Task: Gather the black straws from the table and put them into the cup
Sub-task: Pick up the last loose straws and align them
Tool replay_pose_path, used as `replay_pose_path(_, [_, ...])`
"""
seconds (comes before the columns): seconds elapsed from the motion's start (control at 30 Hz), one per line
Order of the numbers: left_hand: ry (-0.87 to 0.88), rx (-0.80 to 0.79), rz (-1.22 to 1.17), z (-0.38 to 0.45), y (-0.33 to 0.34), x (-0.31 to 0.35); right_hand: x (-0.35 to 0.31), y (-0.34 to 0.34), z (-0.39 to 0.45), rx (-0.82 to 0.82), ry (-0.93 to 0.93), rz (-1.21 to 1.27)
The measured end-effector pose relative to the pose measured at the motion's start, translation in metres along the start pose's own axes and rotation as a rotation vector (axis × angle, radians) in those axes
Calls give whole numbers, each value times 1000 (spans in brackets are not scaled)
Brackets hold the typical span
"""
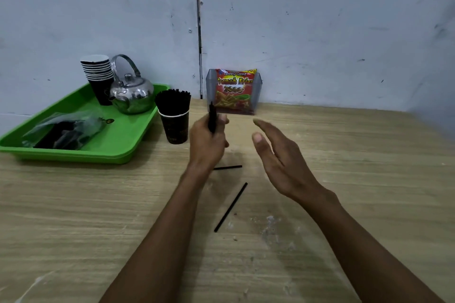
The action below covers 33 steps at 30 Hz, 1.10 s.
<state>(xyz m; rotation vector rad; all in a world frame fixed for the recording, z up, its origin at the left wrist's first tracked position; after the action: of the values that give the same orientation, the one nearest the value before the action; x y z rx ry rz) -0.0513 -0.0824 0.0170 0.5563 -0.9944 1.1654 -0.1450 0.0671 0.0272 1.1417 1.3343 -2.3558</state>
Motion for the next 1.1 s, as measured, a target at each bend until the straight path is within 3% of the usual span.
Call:
replay_pose_path(0.1, [-57, -187, 241, 3, -11, -8, 31, 8, -18, -85, 136, -15])
replay_pose_path(0.27, [-73, -588, 647, -16, -13, -20, 49, 17, -35, -82, 122, -35])
replay_pose_path(0.4, [67, -682, 772, -22, -13, -9, 54, 12, -36, -79, 132, 96])
replay_pose_path(0.53, [249, -822, 1133, -31, -5, -3, 58, 9, -41, -90, 102, 122])
replay_pose_path(0.6, [265, -807, 1236, -31, -7, 1, 59, 10, -42, -96, 99, 129])
replay_pose_path(0.83, [318, -748, 1129, -42, 0, 20, 58, 5, -43, -63, 92, 171])
replay_pose_path(0.97, [180, -785, 944, -57, 2, 20, 63, 3, -46, -64, 97, 168])
replay_pose_path(1.1, [38, -846, 974, -74, 4, 13, 64, 1, -48, -60, 105, 177])
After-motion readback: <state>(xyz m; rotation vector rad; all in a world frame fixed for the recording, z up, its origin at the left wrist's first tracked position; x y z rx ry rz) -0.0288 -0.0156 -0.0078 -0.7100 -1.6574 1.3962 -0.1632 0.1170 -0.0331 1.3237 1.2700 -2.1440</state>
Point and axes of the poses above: each hand's wrist, its own z-axis towards the middle knuckle, its own y-axis out of the palm, x = y × z, the point moved 4 cm from there along z, towards the middle knuckle, and after that the axes turned 6 degrees about y, right-handed, at the moved point
